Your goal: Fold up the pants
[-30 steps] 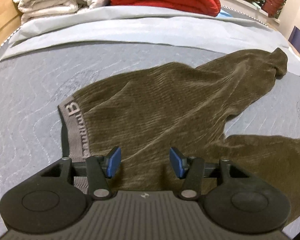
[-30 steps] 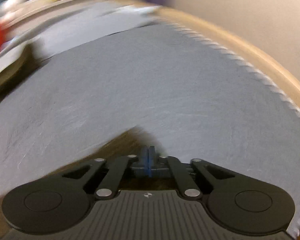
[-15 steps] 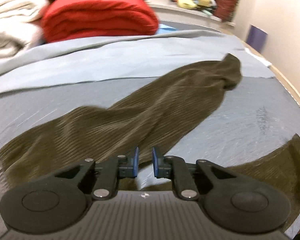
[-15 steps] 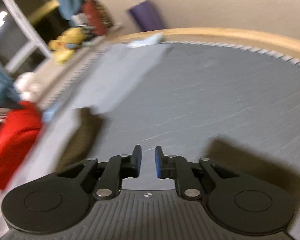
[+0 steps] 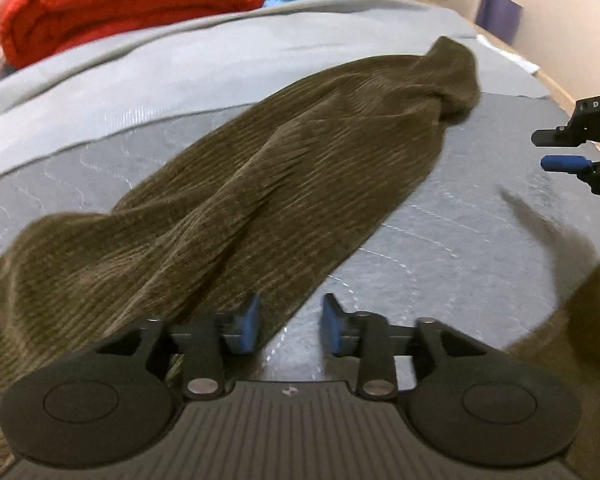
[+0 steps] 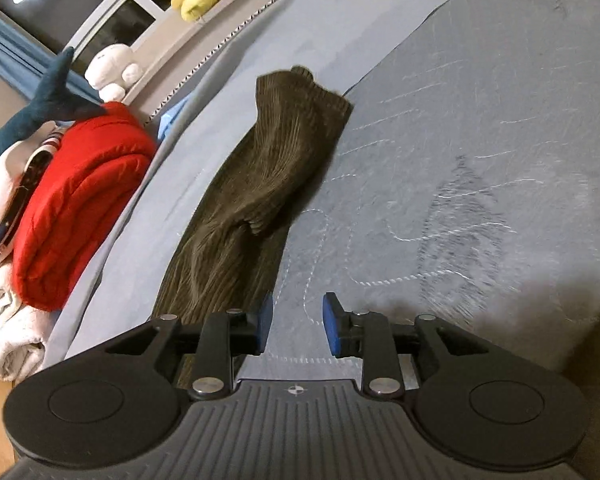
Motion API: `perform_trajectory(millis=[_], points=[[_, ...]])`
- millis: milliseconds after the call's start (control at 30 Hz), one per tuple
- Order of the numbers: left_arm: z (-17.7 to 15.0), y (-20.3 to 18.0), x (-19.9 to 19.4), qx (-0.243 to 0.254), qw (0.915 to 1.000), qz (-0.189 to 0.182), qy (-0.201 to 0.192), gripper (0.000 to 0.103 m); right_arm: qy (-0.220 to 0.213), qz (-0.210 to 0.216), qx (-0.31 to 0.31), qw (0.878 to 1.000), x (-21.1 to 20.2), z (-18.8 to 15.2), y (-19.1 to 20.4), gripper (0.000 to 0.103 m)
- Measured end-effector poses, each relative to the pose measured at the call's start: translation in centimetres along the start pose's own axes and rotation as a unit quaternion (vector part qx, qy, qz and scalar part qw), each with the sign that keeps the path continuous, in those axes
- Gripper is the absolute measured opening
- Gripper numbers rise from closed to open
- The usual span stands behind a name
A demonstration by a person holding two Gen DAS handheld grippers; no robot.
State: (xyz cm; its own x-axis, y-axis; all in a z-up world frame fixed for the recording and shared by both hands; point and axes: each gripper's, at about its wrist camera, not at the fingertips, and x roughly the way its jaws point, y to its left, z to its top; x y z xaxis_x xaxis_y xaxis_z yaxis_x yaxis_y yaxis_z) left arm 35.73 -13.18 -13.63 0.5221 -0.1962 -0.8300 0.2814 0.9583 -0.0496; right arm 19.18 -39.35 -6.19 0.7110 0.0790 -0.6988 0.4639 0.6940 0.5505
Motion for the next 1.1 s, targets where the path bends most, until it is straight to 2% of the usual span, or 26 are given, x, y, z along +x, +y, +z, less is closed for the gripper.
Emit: perform_trajectory(millis=[133,233,300,367,467,500,633,767,867,933,967,1033,1100], points=[[-0.1,0.6,2.0,0.007,0.9995,0.029,-0.013,0.049,0.008,0.001,0.008,1.000,4.8,0.9,-0.8,0.030],[-0.5,0.5,2.4,0.039,0.9985,0.031,-0.024,0.054,0.007,0.032,0.027,0.999,8.2,1.9,-1.9,0.030],[-0.9,0.0,2.9,0.064,0.9972,0.029,-0.025,0.062,0.005,0.046,0.022,0.999,10.2,2.4,-1.9,0.032],[-1.4,-0.8,3.3,0.102,0.9933,0.044,-0.033,0.063,0.009,0.052,0.015,0.999,12.2,2.4,-1.8,0.032],[-1.3,-0.9,3.4,0.110,0.9917,0.057,-0.035,0.017,-0.010,0.061,-0.016,0.998,13.5,2.6,-0.5,0.032],[-1.0,-0.7,3.1,0.103,0.9922,0.061,-0.034,0.013,-0.012,0.062,-0.018,0.998,13.9,2.7,-0.1,0.033],[0.0,-1.1,0.2,0.093,0.9929,0.042,-0.062,0.010,-0.021,0.071,-0.009,0.997,15.2,2.6,1.0,0.033],[0.5,-1.2,-5.4,0.088,0.9899,-0.004,-0.111,0.009,-0.036,0.075,0.013,0.996,15.9,2.6,1.2,0.033],[-0.3,-0.2,-7.4,0.069,0.9906,-0.020,-0.117,0.008,-0.035,0.096,0.053,0.993,16.0,2.6,0.5,0.038],[-0.5,0.0,-7.6,0.074,0.9908,-0.022,-0.112,0.008,-0.028,0.108,0.077,0.991,16.1,2.6,0.0,0.038],[-0.5,-0.3,-7.5,0.080,0.9905,-0.020,-0.110,0.008,-0.024,0.112,0.087,0.990,16.0,2.6,-0.2,0.037],[-0.6,-0.6,-7.1,0.097,0.9897,-0.017,-0.103,0.008,-0.020,0.109,0.101,0.989,15.7,2.8,-0.4,0.009],[-0.1,-0.7,-6.6,0.102,0.9898,-0.018,-0.097,0.008,-0.033,0.100,0.106,0.989,14.3,3.2,-0.8,0.005]])
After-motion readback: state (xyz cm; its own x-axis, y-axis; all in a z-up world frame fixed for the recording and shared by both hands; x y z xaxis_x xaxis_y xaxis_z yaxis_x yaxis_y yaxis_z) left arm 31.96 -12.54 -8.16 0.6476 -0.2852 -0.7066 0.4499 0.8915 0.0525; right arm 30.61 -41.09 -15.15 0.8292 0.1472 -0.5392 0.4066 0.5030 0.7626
